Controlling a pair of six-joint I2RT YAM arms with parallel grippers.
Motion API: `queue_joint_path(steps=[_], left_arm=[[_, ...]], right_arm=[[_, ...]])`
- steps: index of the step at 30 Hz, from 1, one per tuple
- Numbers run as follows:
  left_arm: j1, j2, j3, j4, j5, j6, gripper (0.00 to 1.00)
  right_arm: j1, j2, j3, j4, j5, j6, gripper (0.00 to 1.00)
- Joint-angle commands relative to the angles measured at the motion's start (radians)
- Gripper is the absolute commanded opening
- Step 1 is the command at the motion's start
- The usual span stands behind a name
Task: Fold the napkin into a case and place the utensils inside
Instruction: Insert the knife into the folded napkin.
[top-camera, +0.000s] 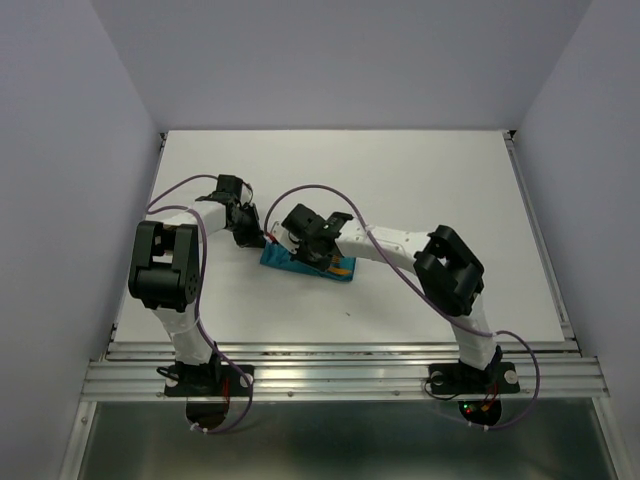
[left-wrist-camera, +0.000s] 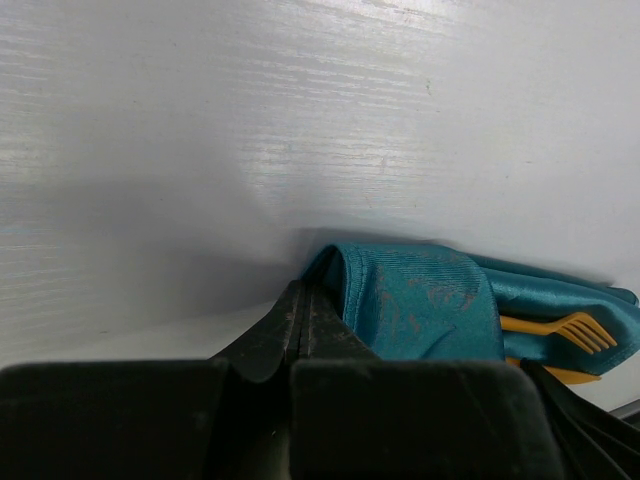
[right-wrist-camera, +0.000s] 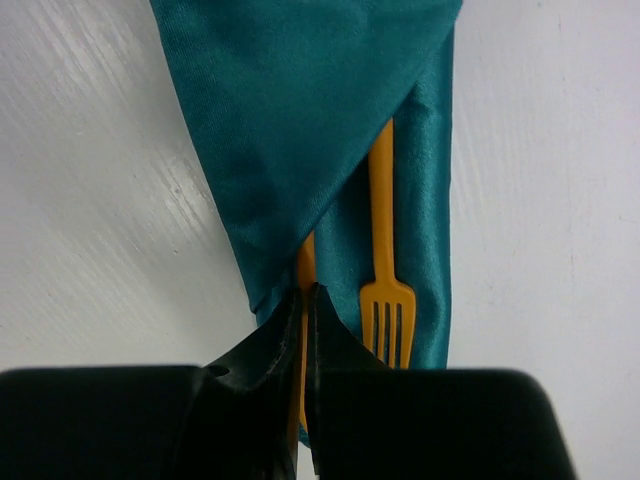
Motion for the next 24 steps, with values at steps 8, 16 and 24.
queue_joint_path(steps=[8,16,24], left_arm=[[0.0,0.007,0.024,-0.012,0.005,0.017,0.02],[0.0,0.007,0.024,-0.011,0.007,0.019,0.02],[0.0,0.008,0.022,-0.011,0.007,0.017,0.02]], right_arm=[[0.021,0.054,0.088,0.007,-0.017,-0.018,0.01],[0.03,0.073,0.116,0.015,-0.014,-0.027,0.01],[0.03,0.09,0.138,0.013,0.001,-0.031,0.09]])
